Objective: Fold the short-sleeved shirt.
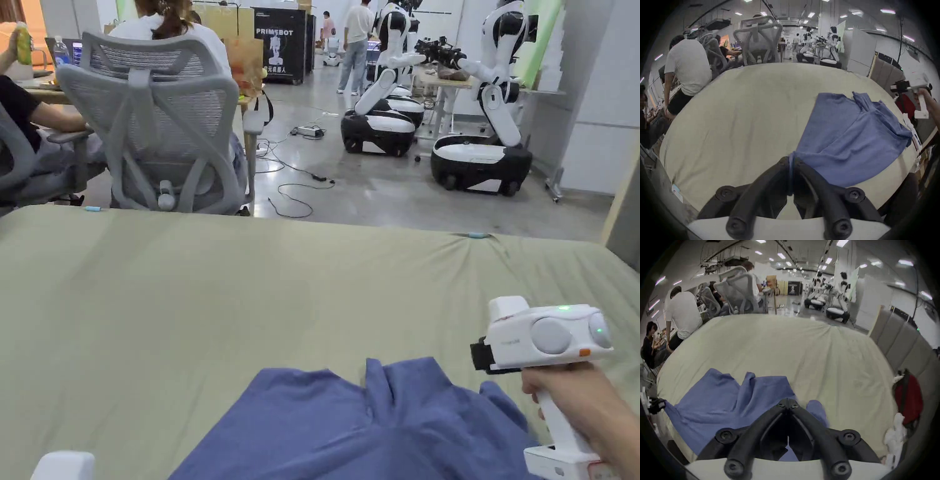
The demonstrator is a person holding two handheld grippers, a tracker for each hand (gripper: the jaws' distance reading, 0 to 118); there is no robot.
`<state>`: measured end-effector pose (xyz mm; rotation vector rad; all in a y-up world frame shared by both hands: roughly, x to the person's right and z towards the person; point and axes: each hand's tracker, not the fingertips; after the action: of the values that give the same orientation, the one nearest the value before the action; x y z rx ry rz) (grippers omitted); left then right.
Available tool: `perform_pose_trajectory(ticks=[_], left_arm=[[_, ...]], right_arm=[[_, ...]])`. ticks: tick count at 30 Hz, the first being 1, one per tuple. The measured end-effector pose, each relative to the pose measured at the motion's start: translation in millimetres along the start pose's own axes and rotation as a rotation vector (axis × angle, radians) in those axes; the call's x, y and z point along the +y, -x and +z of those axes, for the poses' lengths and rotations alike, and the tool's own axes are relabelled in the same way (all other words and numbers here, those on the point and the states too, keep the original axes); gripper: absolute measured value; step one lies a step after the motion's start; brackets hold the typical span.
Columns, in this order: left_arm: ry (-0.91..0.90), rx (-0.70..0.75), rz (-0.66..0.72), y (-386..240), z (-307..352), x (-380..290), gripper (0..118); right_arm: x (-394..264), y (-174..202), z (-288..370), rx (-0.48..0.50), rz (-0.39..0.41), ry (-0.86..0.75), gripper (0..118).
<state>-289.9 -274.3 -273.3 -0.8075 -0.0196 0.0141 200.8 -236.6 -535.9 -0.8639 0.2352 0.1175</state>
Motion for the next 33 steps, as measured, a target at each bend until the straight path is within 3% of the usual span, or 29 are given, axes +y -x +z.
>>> perform_pose_trajectory(ticks=[5,6,8,9,10,11,13,14,15,16,20,25,33], left_arm=[[0.030,0.009,0.005,1.9,-17.2,1.2,3],[0.036,0.008,0.008,3.6,-19.9,0.5,3],[0.044,0.007,0.016,6.1,-23.8,1.1,3],[0.051,0.007,0.012,6.6,-26.2,1.7,3],[0.054,0.009,0.008,6.7,-27.3,0.3,3],[0.058,0.009,0.006,7.3,-29.4,0.6,3],[0.064,0.008,0.004,7.6,-33.5,2.2,3],[0.064,0.010,-0.001,6.2,-34.0,0.7,3],[0.065,0.011,-0.005,5.4,-35.0,1.3,3],[0.064,0.011,-0.007,4.6,-35.5,2.2,3],[0.046,0.023,-0.020,-2.0,-32.3,6.1,3],[-0.043,0.022,-0.031,-8.8,-15.9,24.7,3],[-0.250,0.108,-0.092,-17.3,-0.5,110.9,2]], right_arm=[[1.5,-4.0,-88.3,0.078,-0.028,0.102,1],[0.1,-5.3,-102.2,0.071,-0.037,0.139,11],[-6.9,-6.6,-119.5,0.006,-0.049,0.187,94],[-12.7,-8.4,-124.5,-0.029,-0.049,0.182,117],[-17.5,-10.2,-126.2,-0.018,-0.051,0.172,118],[-20.4,-11.6,-128.8,-0.012,-0.062,0.196,112],[-28.2,-8.0,-129.8,0.030,-0.034,0.252,76],[-29.4,-3.0,-121.4,0.011,0.010,0.184,70],[-28.0,0.5,-115.8,0.006,0.035,0.178,49],[-25.4,6.1,-108.6,0.034,0.034,0.179,2],[-16.5,14.1,-74.5,0.053,0.070,0.110,1],[-7.1,22.9,19.7,0.047,0.067,-0.111,1],[-7.1,42.4,149.9,-0.170,0.126,-0.431,1]])
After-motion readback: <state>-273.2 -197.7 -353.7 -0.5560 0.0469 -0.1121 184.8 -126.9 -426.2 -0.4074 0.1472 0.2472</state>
